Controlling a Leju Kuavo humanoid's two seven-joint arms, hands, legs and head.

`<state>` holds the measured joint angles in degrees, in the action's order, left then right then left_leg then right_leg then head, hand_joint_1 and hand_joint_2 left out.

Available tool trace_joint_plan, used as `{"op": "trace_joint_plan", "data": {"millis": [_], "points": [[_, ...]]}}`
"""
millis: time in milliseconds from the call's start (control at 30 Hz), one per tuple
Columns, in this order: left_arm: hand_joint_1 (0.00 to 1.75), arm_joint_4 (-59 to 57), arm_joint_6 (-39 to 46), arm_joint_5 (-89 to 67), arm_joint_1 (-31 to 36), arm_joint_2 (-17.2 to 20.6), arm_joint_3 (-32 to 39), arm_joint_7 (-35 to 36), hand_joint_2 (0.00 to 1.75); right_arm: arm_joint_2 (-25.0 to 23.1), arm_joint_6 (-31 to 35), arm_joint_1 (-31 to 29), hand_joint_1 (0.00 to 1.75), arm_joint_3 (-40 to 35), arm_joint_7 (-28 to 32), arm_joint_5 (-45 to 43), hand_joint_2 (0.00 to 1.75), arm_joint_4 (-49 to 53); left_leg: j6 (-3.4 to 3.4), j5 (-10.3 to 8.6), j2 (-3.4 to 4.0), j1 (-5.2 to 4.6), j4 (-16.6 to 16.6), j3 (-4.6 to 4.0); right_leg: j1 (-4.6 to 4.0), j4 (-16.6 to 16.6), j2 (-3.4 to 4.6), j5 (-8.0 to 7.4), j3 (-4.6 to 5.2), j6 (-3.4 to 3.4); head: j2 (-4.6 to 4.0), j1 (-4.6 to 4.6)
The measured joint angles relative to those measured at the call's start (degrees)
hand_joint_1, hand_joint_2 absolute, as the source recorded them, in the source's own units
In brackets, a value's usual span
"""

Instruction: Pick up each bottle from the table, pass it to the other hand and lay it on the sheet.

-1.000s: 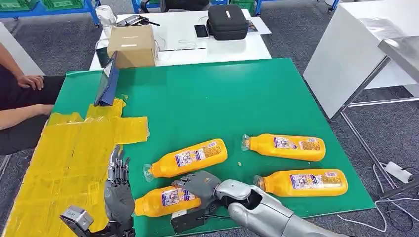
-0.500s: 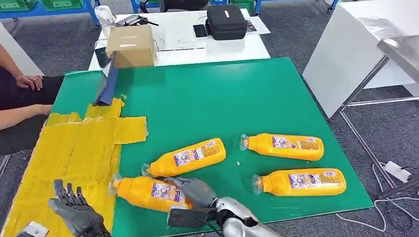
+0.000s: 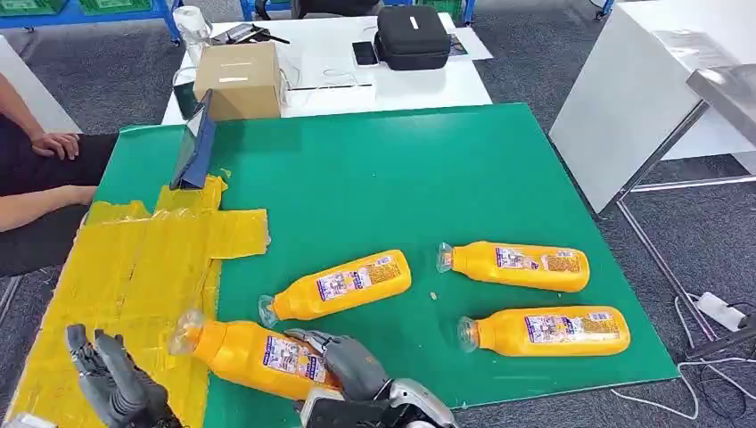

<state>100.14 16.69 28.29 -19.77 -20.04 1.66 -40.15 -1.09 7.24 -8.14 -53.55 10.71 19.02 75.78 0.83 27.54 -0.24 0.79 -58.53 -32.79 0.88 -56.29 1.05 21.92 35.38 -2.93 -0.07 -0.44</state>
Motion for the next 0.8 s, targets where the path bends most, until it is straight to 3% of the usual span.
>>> {"op": "trace_joint_plan", "data": {"millis": [100,233,300,800], "points": [[0.00,-2.9,-12.3,0.3,-0.1,-0.1,0.0,0.0,1.75,-0.5,2.1,2.0,1.75,1.1,1.5,3.0,1.75,3.5,0.00,0.00,0.01,0.00,0.0,-0.03,-0.01,0.0,0.01,0.00,0.08,0.00,0.00,0.00],[0.00,-7.4,-36.1,-2.1,-0.1,-0.3,-0.5,0.3,1.75,-0.2,5.7,5.3,1.75,4.1,3.2,8.8,1.75,10.3,0.00,0.00,0.00,-0.01,0.0,-0.14,0.02,0.0,-0.01,0.00,0.15,-0.01,0.00,0.00],[0.00,-8.7,-42.4,-3.6,-0.1,-0.4,-1.1,0.2,1.75,0.2,5.7,6.3,1.75,5.8,3.8,9.1,1.75,13.0,0.00,0.00,0.00,-0.03,0.0,-0.14,0.03,0.0,-0.01,-0.01,0.15,-0.01,0.00,0.00],[0.00,-10.6,-47.4,-5.0,-0.1,-0.5,-3.0,0.1,1.75,0.5,4.3,9.8,1.75,13.0,3.8,9.0,1.75,20.5,0.01,0.00,0.01,-0.07,0.0,-0.14,0.07,0.0,-0.01,-0.01,0.18,-0.02,0.00,-0.02]]}}
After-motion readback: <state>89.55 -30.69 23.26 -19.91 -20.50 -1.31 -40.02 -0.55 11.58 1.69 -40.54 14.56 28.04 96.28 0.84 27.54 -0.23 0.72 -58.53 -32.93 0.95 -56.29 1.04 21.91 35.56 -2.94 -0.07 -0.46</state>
